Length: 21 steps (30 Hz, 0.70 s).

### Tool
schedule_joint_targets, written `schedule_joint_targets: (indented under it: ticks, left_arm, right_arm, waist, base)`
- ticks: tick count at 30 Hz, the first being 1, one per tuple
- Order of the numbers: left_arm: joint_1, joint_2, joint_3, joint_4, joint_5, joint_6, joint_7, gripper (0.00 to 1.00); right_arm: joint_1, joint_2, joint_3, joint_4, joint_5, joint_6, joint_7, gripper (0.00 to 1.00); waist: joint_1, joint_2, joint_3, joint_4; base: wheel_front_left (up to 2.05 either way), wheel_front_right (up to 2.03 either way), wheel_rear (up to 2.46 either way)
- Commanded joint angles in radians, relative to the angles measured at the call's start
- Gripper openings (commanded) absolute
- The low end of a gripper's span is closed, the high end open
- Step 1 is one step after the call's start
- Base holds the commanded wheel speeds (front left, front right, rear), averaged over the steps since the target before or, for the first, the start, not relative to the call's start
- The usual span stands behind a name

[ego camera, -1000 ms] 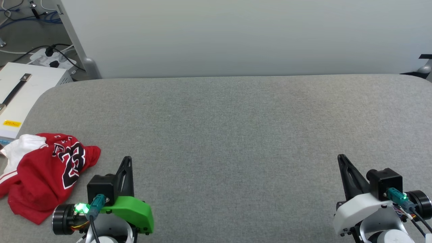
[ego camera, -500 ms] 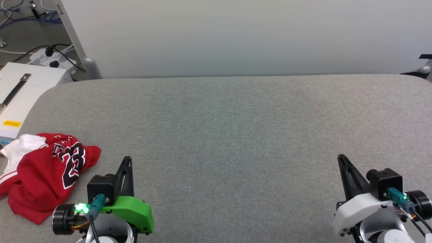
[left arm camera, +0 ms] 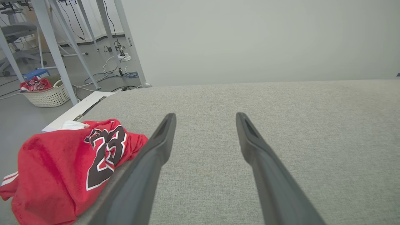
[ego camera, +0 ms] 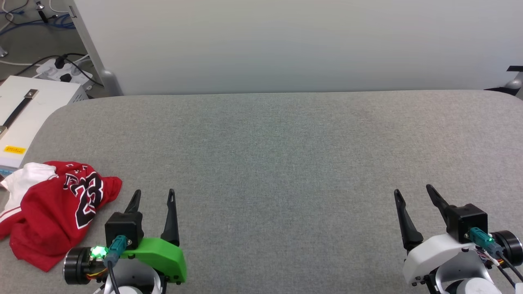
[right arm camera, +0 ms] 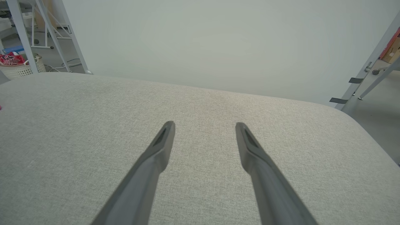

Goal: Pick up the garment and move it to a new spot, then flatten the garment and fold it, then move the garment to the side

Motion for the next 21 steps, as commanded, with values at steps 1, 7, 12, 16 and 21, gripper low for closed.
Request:
schedule_joint_targets:
  ticks: [1, 7, 12, 16, 21]
  left_arm:
    - [-0.001, 0.0, -0.004, 0.002, -0.011, -0.005, -0.012, 1.0]
    - [-0.002, -0.001, -0.006, 0.001, -0.028, -0.011, -0.024, 1.0]
    - [-0.004, -0.001, -0.008, 0.002, -0.042, -0.015, -0.035, 1.0]
    - [-0.008, -0.001, -0.011, 0.003, -0.052, -0.019, -0.043, 1.0]
    - [-0.013, -0.001, -0.013, 0.006, -0.063, -0.024, -0.053, 1.0]
  right_arm:
    - [0.001, 0.0, 0.001, 0.004, 0.01, 0.0, -0.011, 1.0]
    - [0.0, 0.0, -0.001, 0.008, 0.029, 0.0, -0.023, 1.0]
    - [-0.001, 0.0, -0.005, 0.006, 0.046, 0.0, -0.034, 1.0]
    - [-0.003, 0.0, -0.009, 0.001, 0.058, 0.0, -0.042, 1.0]
    - [-0.005, 0.0, -0.014, -0.008, 0.075, 0.0, -0.052, 1.0]
  waist:
    - [0.0, 0.0, 0.0, 0.0]
    - [0.0, 0.0, -0.002, -0.002]
    - [0.0, 0.0, -0.001, -0.003]
    - [0.0, 0.0, 0.0, -0.004]
    - [0.0, 0.0, 0.001, -0.006]
  base:
    - [0.0, 0.0, 0.0]
    - [0.0, 0.0, 0.0]
    - [0.0, 0.0, 0.0]
    - [0.0, 0.0, 0.0]
    - [0.0, 0.0, 0.0]
